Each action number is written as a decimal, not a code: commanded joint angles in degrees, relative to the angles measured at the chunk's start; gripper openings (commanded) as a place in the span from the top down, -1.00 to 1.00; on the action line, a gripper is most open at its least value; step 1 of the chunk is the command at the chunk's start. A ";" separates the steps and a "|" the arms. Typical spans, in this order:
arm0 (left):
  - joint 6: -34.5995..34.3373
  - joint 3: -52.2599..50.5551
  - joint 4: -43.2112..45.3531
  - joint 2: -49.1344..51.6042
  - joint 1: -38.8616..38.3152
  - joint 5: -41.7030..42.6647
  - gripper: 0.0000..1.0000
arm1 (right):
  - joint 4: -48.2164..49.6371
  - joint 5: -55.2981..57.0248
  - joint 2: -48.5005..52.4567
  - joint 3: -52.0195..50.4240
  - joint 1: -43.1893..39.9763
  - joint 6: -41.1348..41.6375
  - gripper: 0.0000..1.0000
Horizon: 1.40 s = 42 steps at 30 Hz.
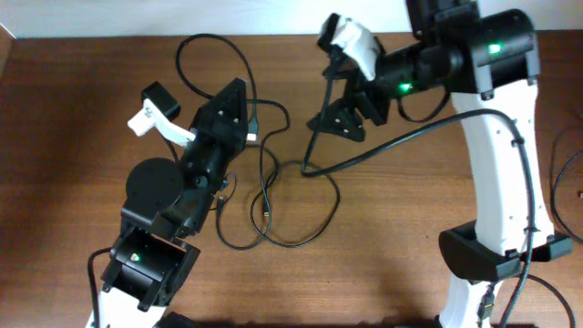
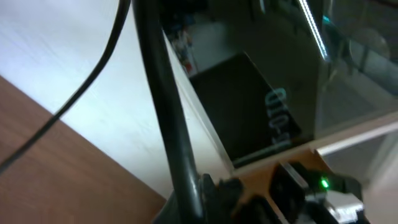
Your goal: Untangle cables
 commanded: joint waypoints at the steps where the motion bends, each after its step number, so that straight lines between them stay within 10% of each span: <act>1: -3.04 0.33 0.74 -0.13 0.33 4.63 1.00 | 0.63 -1.46 1.40 0.07 0.81 -1.29 -0.97; 12: -6.67 0.33 3.45 -0.07 0.33 6.71 1.00 | 1.27 -1.88 2.05 0.07 5.20 -1.31 -1.00; 28: -6.67 0.33 5.35 0.90 0.33 6.69 1.00 | 1.86 -1.77 2.05 0.07 5.92 -1.05 0.90; 39: -2.29 0.33 0.94 2.14 0.33 7.13 -0.18 | 5.29 13.11 2.01 0.13 4.57 8.92 0.92; 42: 0.33 0.33 -1.16 2.14 0.35 7.08 0.12 | 5.86 13.57 1.57 0.15 2.23 10.08 0.92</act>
